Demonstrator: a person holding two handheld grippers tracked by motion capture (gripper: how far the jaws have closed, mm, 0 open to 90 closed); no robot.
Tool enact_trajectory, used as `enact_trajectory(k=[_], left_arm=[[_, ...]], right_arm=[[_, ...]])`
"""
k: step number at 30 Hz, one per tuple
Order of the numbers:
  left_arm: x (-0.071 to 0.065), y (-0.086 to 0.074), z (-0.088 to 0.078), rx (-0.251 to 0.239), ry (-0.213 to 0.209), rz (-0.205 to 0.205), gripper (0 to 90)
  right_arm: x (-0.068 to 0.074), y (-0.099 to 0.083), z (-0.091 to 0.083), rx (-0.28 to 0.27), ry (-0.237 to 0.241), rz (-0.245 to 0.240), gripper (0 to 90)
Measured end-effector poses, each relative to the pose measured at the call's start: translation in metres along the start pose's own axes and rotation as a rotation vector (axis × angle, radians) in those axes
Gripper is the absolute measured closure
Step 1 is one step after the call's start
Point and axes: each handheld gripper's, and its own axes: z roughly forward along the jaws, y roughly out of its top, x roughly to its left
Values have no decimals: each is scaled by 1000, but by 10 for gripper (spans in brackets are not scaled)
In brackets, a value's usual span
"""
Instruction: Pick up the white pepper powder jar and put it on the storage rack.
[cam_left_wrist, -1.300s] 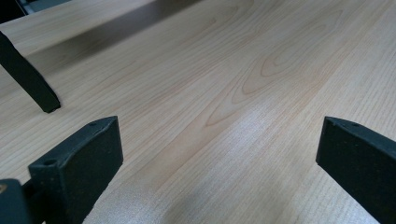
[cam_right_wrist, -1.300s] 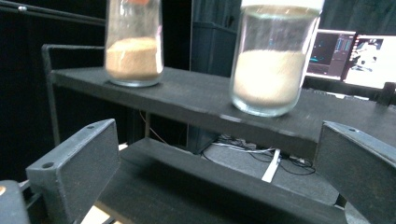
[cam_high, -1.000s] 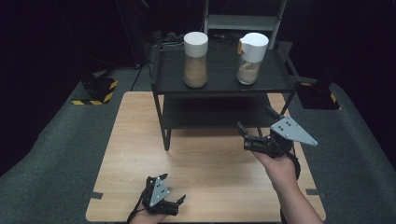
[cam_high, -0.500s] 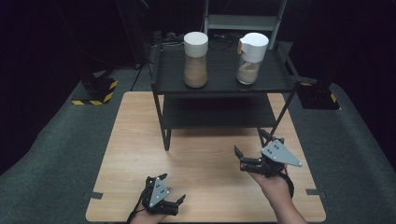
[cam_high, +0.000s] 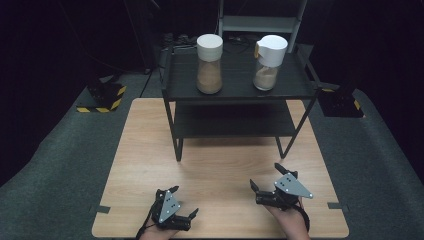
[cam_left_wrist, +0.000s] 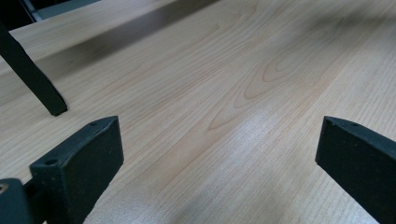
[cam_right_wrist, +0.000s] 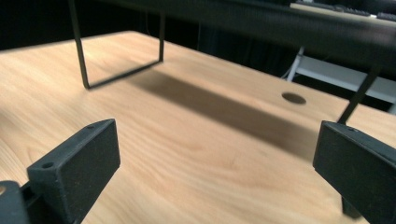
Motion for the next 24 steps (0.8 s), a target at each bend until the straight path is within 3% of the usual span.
enact_trajectory(k=[9, 13, 24], left_arm=[[3, 1, 1, 0, -15, -1, 13], [3, 0, 1, -2, -17, 2, 13], [-1, 1, 2, 2, -10, 33, 16]], right_arm=[[4, -23, 2, 79, -23, 20, 0], [7, -27, 3, 110, -29, -7, 0], [15, -19, 5, 206, -46, -54, 0]])
